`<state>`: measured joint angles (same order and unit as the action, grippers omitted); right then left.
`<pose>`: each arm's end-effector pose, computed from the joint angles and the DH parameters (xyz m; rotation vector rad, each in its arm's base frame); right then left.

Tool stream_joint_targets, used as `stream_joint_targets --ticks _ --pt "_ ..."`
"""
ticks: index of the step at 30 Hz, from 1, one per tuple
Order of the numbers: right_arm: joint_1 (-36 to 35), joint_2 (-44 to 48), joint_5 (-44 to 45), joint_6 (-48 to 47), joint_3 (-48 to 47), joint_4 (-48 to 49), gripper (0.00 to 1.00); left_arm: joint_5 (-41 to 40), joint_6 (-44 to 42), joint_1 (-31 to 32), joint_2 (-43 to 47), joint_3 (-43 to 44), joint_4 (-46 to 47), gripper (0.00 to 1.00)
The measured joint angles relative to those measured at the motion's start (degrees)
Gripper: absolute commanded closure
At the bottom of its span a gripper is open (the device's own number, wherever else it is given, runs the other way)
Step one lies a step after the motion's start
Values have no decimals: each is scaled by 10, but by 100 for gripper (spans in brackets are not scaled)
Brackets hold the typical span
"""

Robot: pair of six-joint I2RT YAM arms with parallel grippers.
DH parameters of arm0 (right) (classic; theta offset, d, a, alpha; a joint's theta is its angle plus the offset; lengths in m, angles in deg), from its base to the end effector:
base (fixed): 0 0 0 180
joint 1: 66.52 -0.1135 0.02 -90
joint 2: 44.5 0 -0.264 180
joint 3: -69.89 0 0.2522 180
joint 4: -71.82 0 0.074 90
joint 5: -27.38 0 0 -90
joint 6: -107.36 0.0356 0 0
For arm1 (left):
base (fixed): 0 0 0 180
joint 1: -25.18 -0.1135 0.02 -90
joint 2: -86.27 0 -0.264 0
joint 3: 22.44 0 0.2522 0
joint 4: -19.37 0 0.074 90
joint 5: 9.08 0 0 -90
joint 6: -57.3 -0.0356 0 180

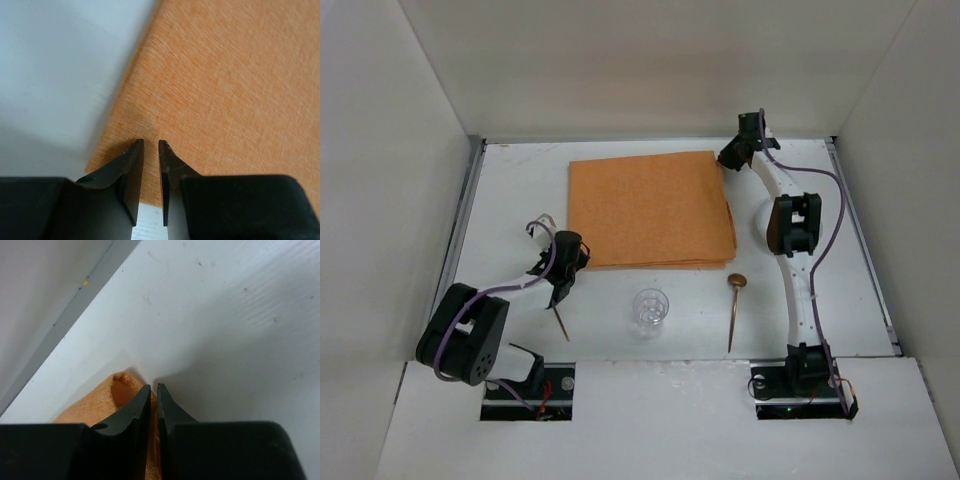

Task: Set the dinner table for one person

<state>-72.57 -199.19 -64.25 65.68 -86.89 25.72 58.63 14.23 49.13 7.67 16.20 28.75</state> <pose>0.5861 0.0631 0.1594 0.8497 2.2382 0.4945 0.2369 -0.0904 0.1559 -0.6394 1.9790 -0.3521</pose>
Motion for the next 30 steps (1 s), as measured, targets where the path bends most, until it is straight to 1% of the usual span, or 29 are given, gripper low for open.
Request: stream_joint_targets --ticks 4,6,10,13,15,17,19,21,26,27,28,30 --pt "0 10 19 -10 7 -14 78 -1 5 -25 9 -13 7 82" --pt "-3 37 32 -22 41 -16 78 -2 6 -26 19 -18 6 82" --pt "-12 127 63 -54 126 -5 80 -2 5 -18 31 -18 9 81" --pt "-24 203 72 -83 184 26 80 -2 5 -10 34 -18 15 81" --pt "-35 238 70 -104 205 46 80 -1 4 -6 34 -18 21 81" --pt "-45 250 63 -117 209 64 81 1 3 -4 34 -18 28 81" --pt "-54 244 51 -121 209 76 82 4 1 -4 34 -19 33 80" --pt "-59 219 35 -120 205 76 82 7 0 -4 34 -20 37 80" --pt "-48 97 3 -114 146 31 85 9 0 -7 39 -28 41 79" --pt "-43 78 -9 -99 137 30 86 9 0 -8 39 -29 41 79" --pt "-36 76 -20 -96 124 24 86 10 0 -9 39 -30 41 79" --pt "-29 82 -13 -90 120 16 85 10 0 -12 39 -31 42 78"
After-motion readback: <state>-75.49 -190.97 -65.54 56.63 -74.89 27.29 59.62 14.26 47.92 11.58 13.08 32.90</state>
